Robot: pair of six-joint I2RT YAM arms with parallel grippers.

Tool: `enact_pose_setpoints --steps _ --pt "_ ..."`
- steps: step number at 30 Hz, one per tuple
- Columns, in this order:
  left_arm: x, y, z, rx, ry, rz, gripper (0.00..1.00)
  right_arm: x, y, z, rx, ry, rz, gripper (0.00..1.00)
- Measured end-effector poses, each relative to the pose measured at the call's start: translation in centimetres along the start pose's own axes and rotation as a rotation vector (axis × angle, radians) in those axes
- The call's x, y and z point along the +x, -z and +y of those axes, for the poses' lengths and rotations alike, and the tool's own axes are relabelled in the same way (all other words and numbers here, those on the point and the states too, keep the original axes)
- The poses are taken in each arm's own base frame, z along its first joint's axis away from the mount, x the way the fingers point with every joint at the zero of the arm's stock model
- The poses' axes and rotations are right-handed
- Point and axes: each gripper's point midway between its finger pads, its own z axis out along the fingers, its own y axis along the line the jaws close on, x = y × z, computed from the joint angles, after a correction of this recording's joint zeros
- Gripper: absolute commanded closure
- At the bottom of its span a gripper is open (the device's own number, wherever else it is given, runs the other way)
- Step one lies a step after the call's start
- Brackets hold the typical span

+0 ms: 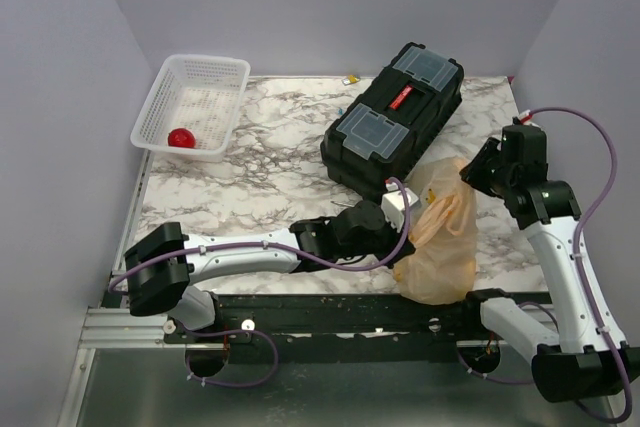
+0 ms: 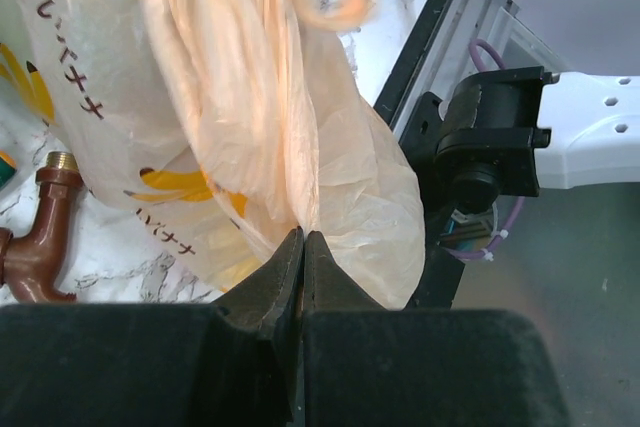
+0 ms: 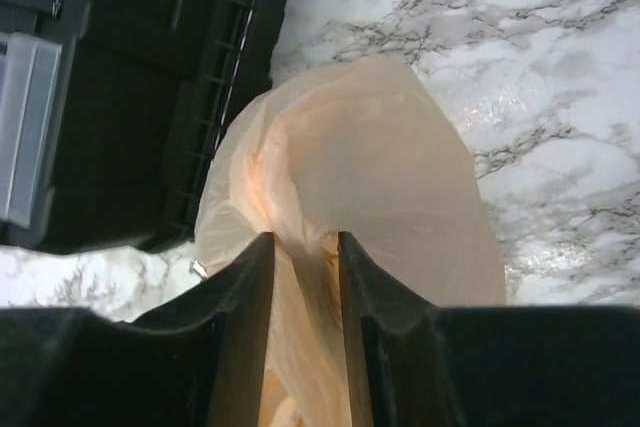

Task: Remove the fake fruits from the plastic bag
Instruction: Untie the plastic bag at the center of the board.

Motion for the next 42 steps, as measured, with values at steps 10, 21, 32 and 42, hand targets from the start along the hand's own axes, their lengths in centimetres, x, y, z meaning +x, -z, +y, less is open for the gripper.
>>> enact_pose_setpoints --steps 10,21,32,42 --pt "-0.2 0.0 -0.1 0.005 -0.014 -0.007 1.00 2.2 4.4 -0.6 -0.059 0.012 0.032 0.45" --pt "-0.2 0.0 -0.1 0.006 -0.023 -0.007 1.00 7.0 5.8 0.3 -0.188 0.014 0.199 0.84" --pt "-0.5 0.1 -0.2 0.006 -0.041 -0.001 1.00 5.9 6.7 2.7 -0.282 -0.032 0.207 0.99" --pt "-0.6 0.9 -0.2 -0.001 -0.052 0.010 1.00 -3.7 6.7 2.2 -0.115 -0.160 -0.128 0.99"
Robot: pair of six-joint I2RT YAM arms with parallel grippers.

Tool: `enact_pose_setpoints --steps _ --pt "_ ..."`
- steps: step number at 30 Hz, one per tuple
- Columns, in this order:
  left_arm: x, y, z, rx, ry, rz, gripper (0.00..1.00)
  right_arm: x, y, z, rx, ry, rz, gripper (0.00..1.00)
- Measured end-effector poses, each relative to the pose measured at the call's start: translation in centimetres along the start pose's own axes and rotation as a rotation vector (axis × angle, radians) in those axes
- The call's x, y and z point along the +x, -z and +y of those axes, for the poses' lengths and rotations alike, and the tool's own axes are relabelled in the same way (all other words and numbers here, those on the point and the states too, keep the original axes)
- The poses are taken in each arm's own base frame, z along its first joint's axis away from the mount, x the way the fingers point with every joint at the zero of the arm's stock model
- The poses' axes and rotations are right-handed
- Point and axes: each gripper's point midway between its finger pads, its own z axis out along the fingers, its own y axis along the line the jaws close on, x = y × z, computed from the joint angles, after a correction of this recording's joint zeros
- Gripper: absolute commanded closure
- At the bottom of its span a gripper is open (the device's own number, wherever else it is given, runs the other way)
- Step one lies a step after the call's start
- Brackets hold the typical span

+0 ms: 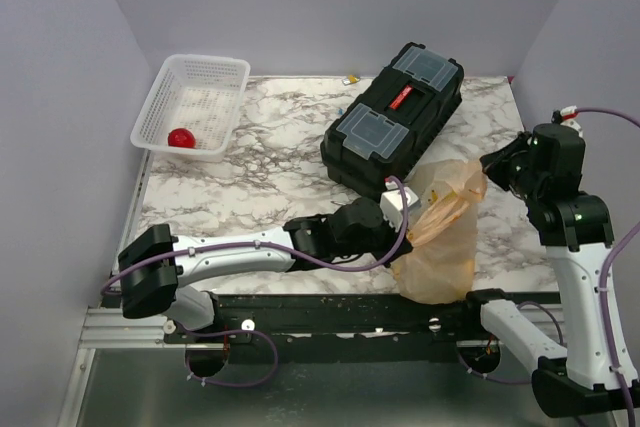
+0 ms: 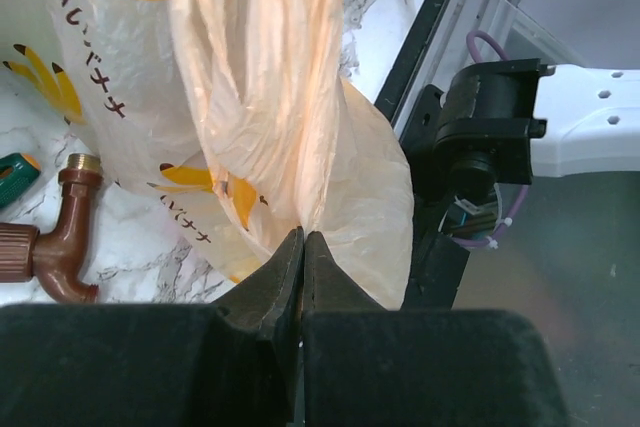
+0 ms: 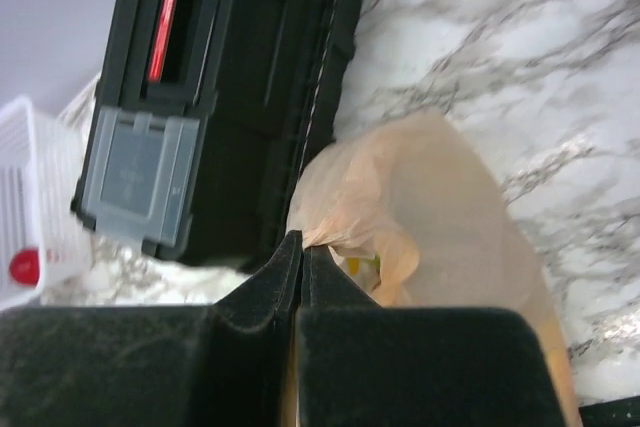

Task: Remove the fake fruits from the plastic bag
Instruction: Untie the plastic bag at the center of the board, then adjust the plastic bag at the center of the board.

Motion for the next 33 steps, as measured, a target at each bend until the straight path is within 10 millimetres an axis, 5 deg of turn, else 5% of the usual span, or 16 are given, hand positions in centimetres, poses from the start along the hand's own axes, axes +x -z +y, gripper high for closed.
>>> enact_pose_setpoints --steps 8,11,16,20,28,33 --pt "-2.0 1.0 -0.7 0.006 -0.033 -0.021 1.00 -7.0 -0.1 -0.2 0.134 0.013 -0.227 0.99" --pt "-2.6 1.6 -0.9 0.010 -0.054 -0.033 0.95 -8.1 0.3 0.6 0.108 0.028 -0.260 0.99" --pt "-3.4 2.9 -1.1 0.012 -0.103 -0.039 0.50 -7.6 0.5 1.8 0.035 0.065 -0.232 0.99" --pt "-6.0 3.7 -2.0 0.019 -0.158 -0.064 0.30 -6.4 0.3 2.4 -0.016 0.084 -0.185 0.99" --pt "-15.2 5.1 -5.1 0.011 -0.267 -0.215 0.01 -5.7 0.9 2.8 -0.062 0.093 -0.167 0.99" --pt "-16.1 2.9 -5.9 -0.076 -0.335 -0.206 0.01 -5.5 0.9 2.8 -0.064 0.097 -0.161 0.99"
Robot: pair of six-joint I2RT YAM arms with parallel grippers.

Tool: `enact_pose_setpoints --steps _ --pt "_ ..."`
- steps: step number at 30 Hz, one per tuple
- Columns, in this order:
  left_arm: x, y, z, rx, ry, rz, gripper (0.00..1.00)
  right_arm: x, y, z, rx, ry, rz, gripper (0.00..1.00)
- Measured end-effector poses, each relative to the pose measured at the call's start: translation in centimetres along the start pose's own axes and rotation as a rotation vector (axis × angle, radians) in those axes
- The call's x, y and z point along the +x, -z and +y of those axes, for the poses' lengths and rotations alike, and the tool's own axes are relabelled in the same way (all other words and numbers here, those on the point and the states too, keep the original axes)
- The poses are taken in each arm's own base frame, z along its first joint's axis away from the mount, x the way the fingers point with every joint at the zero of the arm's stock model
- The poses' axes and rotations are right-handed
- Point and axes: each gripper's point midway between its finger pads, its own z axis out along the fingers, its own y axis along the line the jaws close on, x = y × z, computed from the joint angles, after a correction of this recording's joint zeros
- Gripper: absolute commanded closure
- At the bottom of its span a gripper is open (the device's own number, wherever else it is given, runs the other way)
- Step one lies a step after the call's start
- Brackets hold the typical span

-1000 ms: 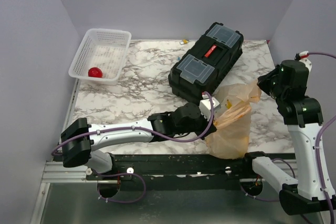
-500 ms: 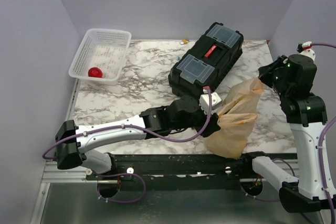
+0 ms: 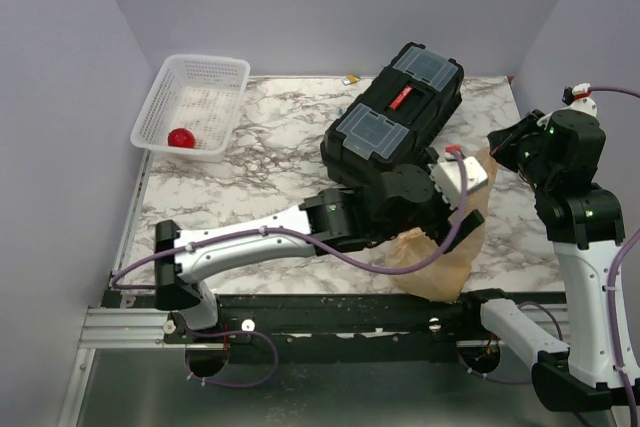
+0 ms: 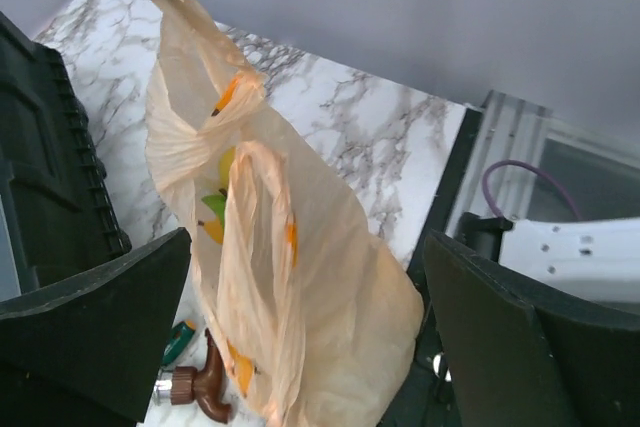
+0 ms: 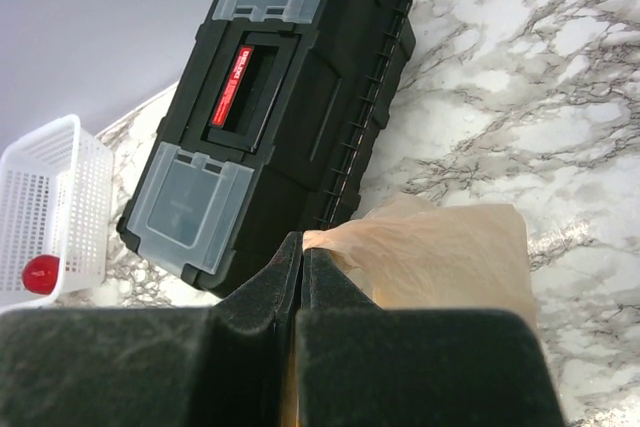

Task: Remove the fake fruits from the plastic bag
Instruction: Adjust the plastic bag at the center of the board.

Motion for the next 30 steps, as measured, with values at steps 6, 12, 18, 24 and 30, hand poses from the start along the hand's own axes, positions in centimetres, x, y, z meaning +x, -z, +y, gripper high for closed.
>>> enact_pose_setpoints --steps 6,12,18,24,30 --pt "3.6 -4.5 0.6 -0.147 -0.098 0.131 0.02 0.1 0.3 -0.1 0.000 0.006 0.001 0.99" --pt "6.6 -6.6 2.5 -0.262 -0.174 0.237 0.32 0.2 0.4 -0.3 0.005 0.016 0.008 0.99" --pt "6.3 -6.4 3.1 -0.296 -0.183 0.233 0.97 0.3 0.4 -0.4 0.008 0.025 0.011 0.99" --pt "7.4 -3.3 3.6 -0.294 -0.167 0.237 1.00 0.1 0.3 -0.9 0.039 0.025 -0.003 0.99" --pt "5.9 2.9 4.5 -0.219 -0.025 0.139 1.00 -0.8 -0.4 -2.6 0.156 0.041 -0.023 0.99"
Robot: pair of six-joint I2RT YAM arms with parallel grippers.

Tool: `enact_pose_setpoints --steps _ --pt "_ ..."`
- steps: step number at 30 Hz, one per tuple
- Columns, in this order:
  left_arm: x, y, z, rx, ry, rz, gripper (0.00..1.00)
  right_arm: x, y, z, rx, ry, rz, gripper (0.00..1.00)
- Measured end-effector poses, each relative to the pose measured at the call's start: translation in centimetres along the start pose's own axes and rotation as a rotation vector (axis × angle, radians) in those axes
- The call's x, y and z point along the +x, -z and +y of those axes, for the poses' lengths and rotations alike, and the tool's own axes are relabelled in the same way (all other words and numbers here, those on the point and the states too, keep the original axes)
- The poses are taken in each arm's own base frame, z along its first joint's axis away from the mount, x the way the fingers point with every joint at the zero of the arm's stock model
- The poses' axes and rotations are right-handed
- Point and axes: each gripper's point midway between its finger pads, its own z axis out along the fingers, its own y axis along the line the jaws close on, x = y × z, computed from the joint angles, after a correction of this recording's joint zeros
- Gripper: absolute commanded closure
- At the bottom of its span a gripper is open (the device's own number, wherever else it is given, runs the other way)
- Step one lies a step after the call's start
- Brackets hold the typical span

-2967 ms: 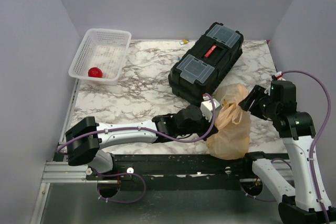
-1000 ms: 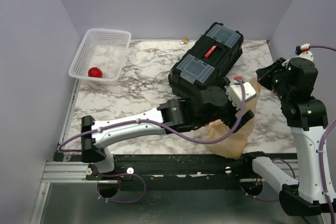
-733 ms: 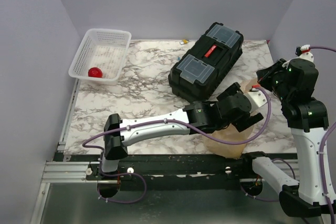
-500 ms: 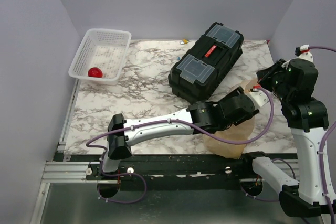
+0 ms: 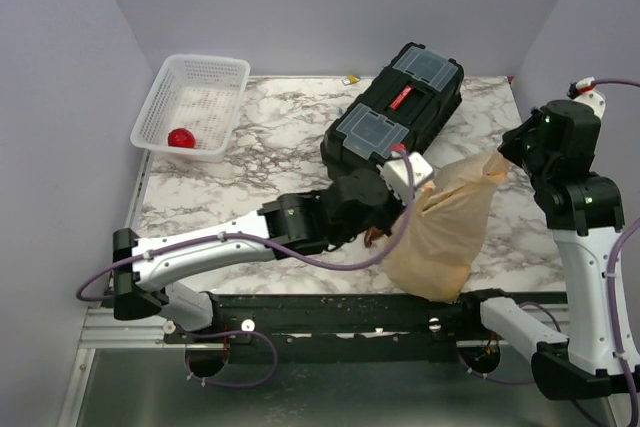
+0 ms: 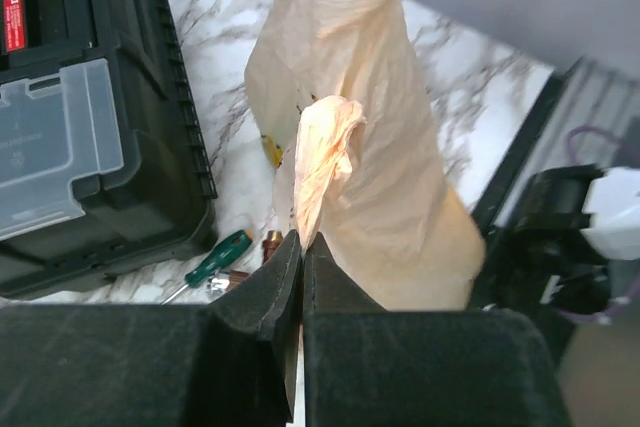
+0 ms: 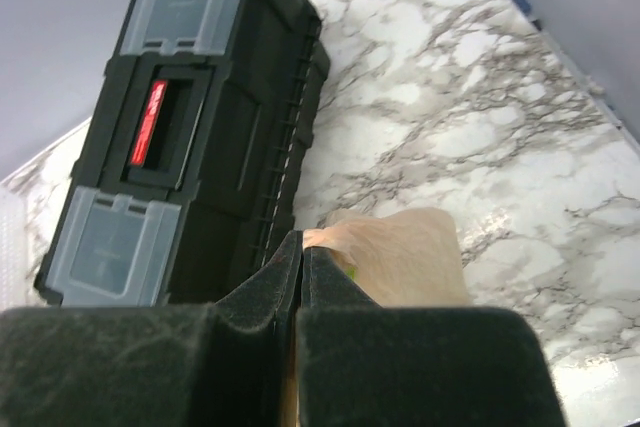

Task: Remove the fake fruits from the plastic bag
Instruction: Adjust the plastic bag at the center of the board.

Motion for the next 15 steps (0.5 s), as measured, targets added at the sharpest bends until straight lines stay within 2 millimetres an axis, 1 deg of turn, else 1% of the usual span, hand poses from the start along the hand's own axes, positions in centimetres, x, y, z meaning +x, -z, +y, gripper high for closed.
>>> enact_pose_setpoints --steps 2,5,6,8,11,14,15 --pt "-1.5 1.7 0.7 0.046 0.087 -0.060 1.00 -0.6 -0.5 -0.4 0.046 0.008 -0.011 0.99" --pt "-2.8 2.9 1.4 0.106 0.184 -0.123 1.00 -1.5 -1.1 -1.1 0.112 0.019 -0.027 0.99" --pt "-3.0 3.2 1.5 0.143 0.217 -0.139 1.00 -1.9 -1.3 -1.3 0.136 0.024 -0.034 0.99" --pt "-2.9 3.2 1.6 0.200 0.264 -0.151 1.00 -2.9 -1.4 -1.4 0.169 0.029 -0.052 0.99" --pt "-3.1 2.8 1.2 0.288 0.304 -0.155 1.00 -5.0 -1.7 -1.2 0.208 0.029 -0.091 0.99" --pt "-4.0 2.7 0.5 0.375 0.307 -0.168 1.00 -6.9 -2.2 -1.0 0.245 0.033 -0.131 0.99" --pt "-4.6 2.7 -0.1 0.419 0.299 -0.176 1.00 -7.5 -2.3 -1.0 0.260 0.037 -0.143 0.99"
